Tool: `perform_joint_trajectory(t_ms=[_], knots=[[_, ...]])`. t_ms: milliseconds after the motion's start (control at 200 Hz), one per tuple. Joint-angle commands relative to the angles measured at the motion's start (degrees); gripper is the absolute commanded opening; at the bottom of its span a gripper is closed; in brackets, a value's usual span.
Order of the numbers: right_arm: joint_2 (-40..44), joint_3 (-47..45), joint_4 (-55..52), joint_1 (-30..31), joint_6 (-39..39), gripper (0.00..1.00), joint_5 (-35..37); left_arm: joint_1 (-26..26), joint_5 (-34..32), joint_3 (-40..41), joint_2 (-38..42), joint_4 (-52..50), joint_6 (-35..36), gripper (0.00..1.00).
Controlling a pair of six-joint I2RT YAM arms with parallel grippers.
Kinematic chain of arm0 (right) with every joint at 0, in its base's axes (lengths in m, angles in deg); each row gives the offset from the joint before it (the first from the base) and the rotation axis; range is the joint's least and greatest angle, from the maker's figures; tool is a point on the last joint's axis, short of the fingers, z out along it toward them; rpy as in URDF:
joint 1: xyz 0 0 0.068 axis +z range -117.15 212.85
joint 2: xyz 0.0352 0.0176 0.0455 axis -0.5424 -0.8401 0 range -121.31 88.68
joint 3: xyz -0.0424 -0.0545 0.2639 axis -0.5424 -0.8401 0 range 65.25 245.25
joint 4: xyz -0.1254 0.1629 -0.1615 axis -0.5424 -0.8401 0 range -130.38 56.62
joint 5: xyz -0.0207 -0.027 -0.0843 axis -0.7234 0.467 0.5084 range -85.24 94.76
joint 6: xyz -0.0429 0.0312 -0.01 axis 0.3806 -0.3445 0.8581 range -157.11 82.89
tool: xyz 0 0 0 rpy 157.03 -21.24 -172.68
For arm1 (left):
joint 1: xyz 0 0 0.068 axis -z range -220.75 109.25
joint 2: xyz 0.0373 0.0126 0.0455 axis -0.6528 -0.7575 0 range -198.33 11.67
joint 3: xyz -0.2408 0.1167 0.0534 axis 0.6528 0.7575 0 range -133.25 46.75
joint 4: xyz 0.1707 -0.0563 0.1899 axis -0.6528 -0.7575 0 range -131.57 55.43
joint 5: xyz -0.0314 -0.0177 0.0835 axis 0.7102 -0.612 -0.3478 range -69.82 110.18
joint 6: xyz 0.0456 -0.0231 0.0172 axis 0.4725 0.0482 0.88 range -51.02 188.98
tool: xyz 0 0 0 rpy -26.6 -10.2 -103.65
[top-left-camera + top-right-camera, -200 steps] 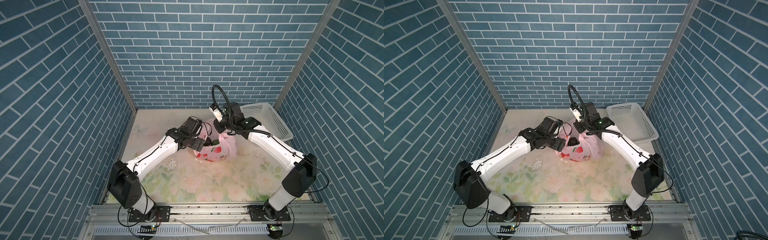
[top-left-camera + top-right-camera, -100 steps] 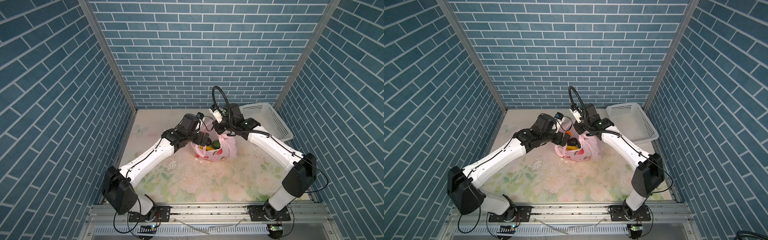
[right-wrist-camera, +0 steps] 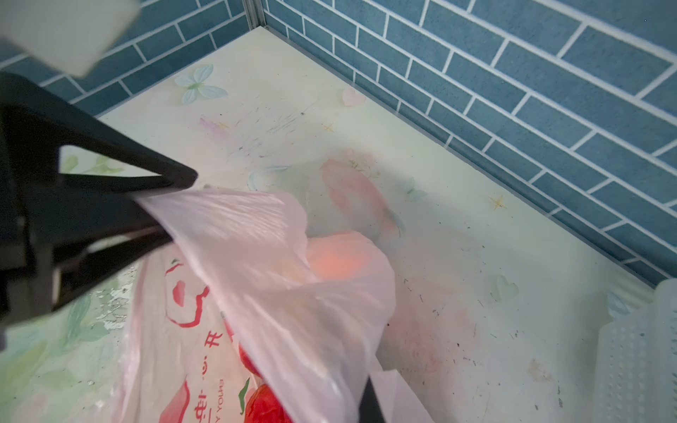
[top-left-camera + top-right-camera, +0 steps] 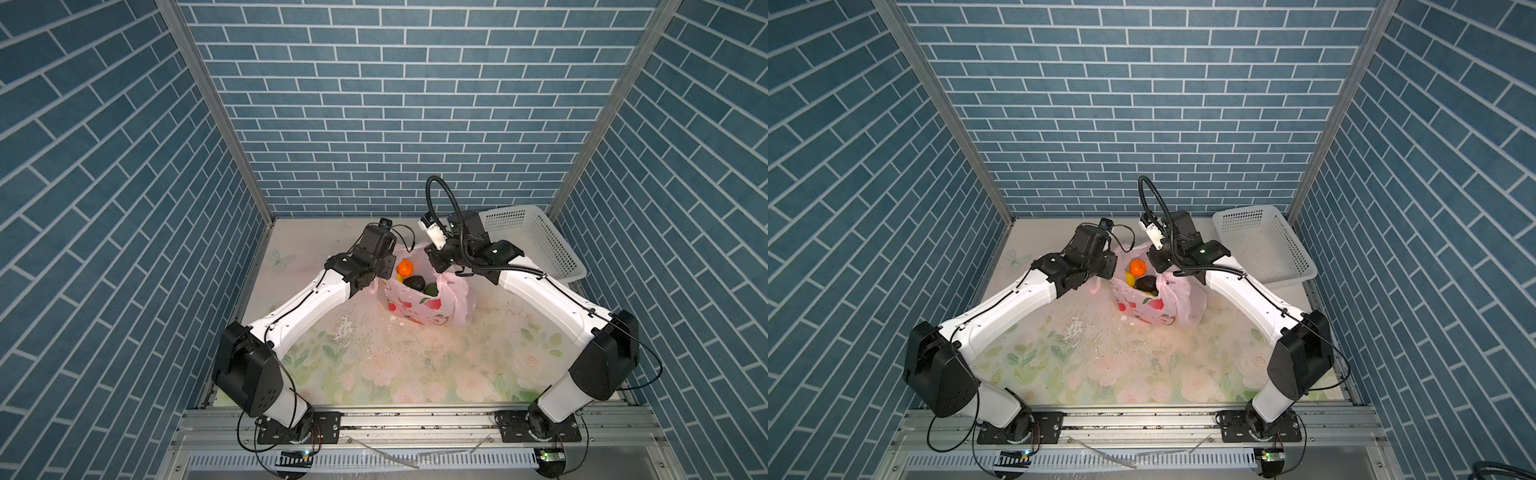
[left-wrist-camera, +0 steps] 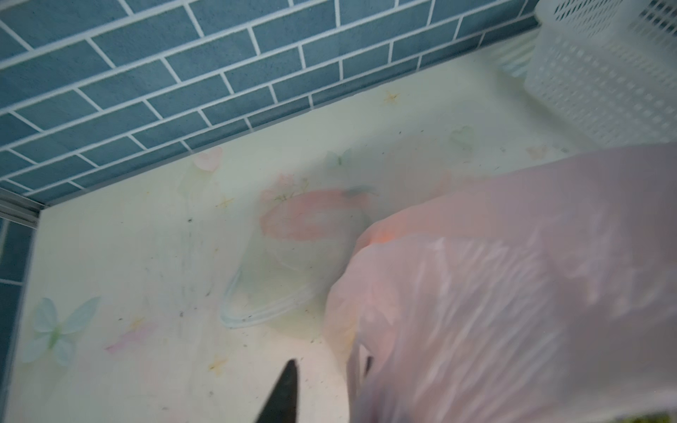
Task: Untie the knot of the plastic bag and take out the fruit
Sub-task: Open the plastic bag at the center of the table.
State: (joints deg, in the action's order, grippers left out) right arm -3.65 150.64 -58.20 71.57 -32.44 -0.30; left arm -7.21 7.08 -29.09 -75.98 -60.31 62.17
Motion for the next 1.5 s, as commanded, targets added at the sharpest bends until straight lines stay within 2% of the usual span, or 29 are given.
perform_joint_trajectory(t_ms=[0, 130, 295, 480, 550, 635, 755, 950, 1020, 1155, 1240, 1405, 1495], knots=[[1.7, -1.8, 1.7, -0.1, -0.3, 0.00, -1.1, -0.8, 0.7, 0.4, 1.2, -0.7, 0.5, 0.14], [1.3, -2.2, 1.6, -0.4, 1.3, 0.00, 0.9, -0.8, 2.5, 0.3, 2.0, -2.7, -0.4, 0.00], [-0.8, 0.4, -1.3, -3.2, 2.4, 0.00, 0.4, -0.8, 4.6, 0.5, 4.6, -8.2, -3.1, 0.00], [-0.6, 6.6, -11.2, -4.9, 2.5, 0.48, -2.2, -0.5, 11.6, 1.2, 8.8, -15.3, -10.1, 0.00], [0.1, 9.3, -17.0, -4.9, 1.9, 0.63, -2.7, 0.2, 12.8, 1.5, 10.4, -17.2, -12.5, 0.00], [2.2, 10.0, -21.4, -4.9, 0.4, 0.73, -4.7, 1.2, 14.5, 1.5, 11.8, -19.1, -14.9, 0.00], [6.7, 9.3, -25.9, -3.7, -2.9, 0.80, -7.7, 2.9, 15.9, 1.7, 12.7, -20.7, -17.6, 0.00], [10.9, 9.8, -31.7, 0.9, -8.6, 0.88, -6.3, 4.1, 17.0, 1.5, 13.1, -22.2, -19.8, 0.00], [11.3, 9.3, -33.0, 2.4, -10.5, 0.99, -5.1, 4.2, 17.1, 1.8, 13.3, -22.3, -20.4, 0.00], [12.7, 9.2, -33.3, 5.3, -13.4, 0.99, -0.3, 5.0, 17.6, 1.6, 13.4, -22.1, -20.9, 0.00], [13.0, 12.1, -33.7, 6.3, -14.5, 0.99, 2.5, 5.4, 17.5, 0.7, 13.2, -22.4, -20.8, 0.00], [10.8, 19.3, -35.4, 7.5, -15.3, 0.99, 1.1, 5.4, 16.8, -0.8, 13.1, -23.0, -20.5, 0.00], [8.6, 23.0, -38.2, 8.3, -14.4, 0.99, 3.4, 5.4, 16.8, -1.1, 12.9, -23.2, -20.3, 0.00]])
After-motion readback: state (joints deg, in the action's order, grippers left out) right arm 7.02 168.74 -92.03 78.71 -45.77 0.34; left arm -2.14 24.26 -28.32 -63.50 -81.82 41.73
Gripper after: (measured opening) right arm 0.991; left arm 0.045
